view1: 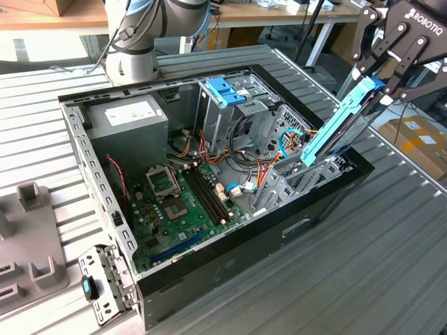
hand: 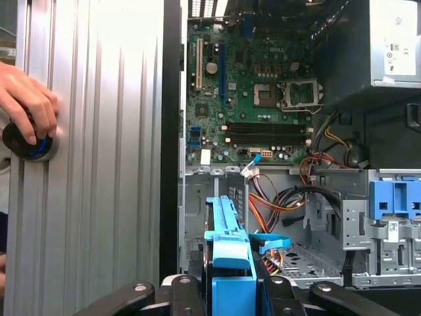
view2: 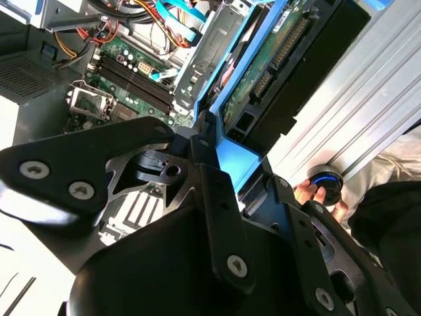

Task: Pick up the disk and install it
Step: 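Insert the disk into the insertion slot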

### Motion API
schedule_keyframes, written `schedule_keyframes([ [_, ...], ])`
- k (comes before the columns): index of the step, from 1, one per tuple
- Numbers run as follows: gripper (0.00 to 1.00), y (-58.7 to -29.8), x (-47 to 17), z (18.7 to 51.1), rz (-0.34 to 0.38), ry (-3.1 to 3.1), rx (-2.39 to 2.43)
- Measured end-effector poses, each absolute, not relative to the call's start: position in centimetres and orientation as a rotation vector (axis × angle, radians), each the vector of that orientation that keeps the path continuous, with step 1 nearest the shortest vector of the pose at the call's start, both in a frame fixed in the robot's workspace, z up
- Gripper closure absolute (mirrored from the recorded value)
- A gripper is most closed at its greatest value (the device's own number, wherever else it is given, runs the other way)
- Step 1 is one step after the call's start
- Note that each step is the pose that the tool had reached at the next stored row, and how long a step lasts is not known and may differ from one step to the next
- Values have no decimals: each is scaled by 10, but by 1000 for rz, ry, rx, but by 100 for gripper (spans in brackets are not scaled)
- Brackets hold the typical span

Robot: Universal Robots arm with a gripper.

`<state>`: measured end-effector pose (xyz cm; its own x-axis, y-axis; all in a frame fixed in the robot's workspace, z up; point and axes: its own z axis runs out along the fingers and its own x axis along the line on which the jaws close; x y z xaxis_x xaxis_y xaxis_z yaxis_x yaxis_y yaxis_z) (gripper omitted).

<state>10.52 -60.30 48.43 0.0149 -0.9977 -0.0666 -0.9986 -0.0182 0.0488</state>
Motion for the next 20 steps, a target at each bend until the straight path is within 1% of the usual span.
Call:
schedule_keyframes([
  [20,63,-603,91,481,128,2193,-2230],
])
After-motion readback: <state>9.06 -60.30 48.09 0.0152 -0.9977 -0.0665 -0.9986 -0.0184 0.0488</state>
